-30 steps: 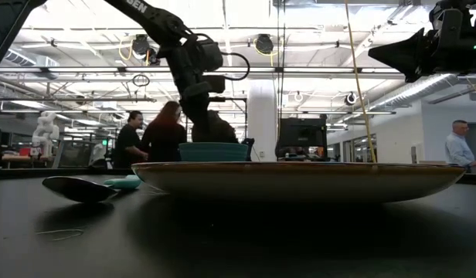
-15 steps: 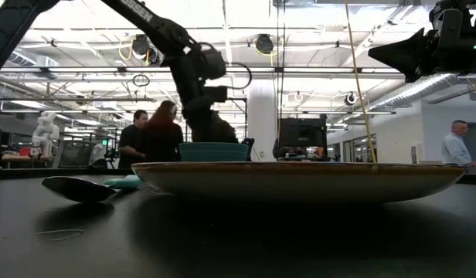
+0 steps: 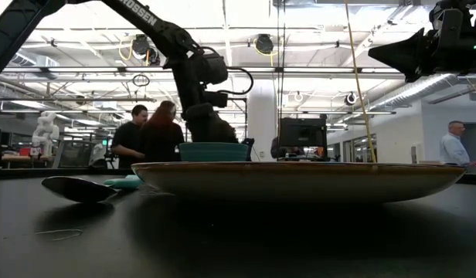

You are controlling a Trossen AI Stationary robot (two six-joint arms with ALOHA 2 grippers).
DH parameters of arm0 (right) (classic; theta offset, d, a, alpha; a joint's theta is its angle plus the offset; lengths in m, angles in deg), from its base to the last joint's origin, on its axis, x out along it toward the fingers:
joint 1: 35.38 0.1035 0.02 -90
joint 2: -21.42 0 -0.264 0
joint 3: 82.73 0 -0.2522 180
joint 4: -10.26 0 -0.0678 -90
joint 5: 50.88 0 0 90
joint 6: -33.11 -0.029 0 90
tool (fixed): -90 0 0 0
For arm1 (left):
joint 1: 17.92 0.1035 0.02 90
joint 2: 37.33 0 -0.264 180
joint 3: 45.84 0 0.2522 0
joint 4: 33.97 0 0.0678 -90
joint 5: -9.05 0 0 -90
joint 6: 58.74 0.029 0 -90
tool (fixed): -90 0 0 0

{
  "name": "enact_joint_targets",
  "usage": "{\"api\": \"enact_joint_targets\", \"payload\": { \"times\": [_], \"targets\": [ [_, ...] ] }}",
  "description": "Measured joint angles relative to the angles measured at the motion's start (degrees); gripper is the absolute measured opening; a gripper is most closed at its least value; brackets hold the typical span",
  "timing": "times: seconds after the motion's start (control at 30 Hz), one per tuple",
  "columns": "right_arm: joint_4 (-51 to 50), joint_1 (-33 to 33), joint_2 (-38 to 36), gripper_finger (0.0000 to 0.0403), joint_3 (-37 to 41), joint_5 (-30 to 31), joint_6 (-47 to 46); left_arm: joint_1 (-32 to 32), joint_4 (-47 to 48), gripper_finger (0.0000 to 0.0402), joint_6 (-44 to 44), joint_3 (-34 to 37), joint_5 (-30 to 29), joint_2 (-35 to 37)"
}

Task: Set table place
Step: Put the green bowl on the orange plate

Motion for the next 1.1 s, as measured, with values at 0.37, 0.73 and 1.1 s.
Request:
{"api": "enact_joint_targets", "payload": {
  "times": [0.37, 0.73, 1.1],
  "targets": [
    [0.12, 0.0, 0.0, 0.0, 0.0, -0.01, -0.16, 0.81, 0.38, 0.0271, -1.37, -0.06, 2.82, -1.1],
    [0.02, -0.01, 0.01, 0.0, 0.0, -0.02, -0.34, 0.81, 1.59, 0.0271, -1.77, -0.07, 2.84, -2.09],
    [0.02, -0.01, 0.01, 0.0, 0.0, 0.0, -0.42, 0.81, 0.59, 0.0271, -1.52, -0.04, 2.9, -2.96]
  ]
}}
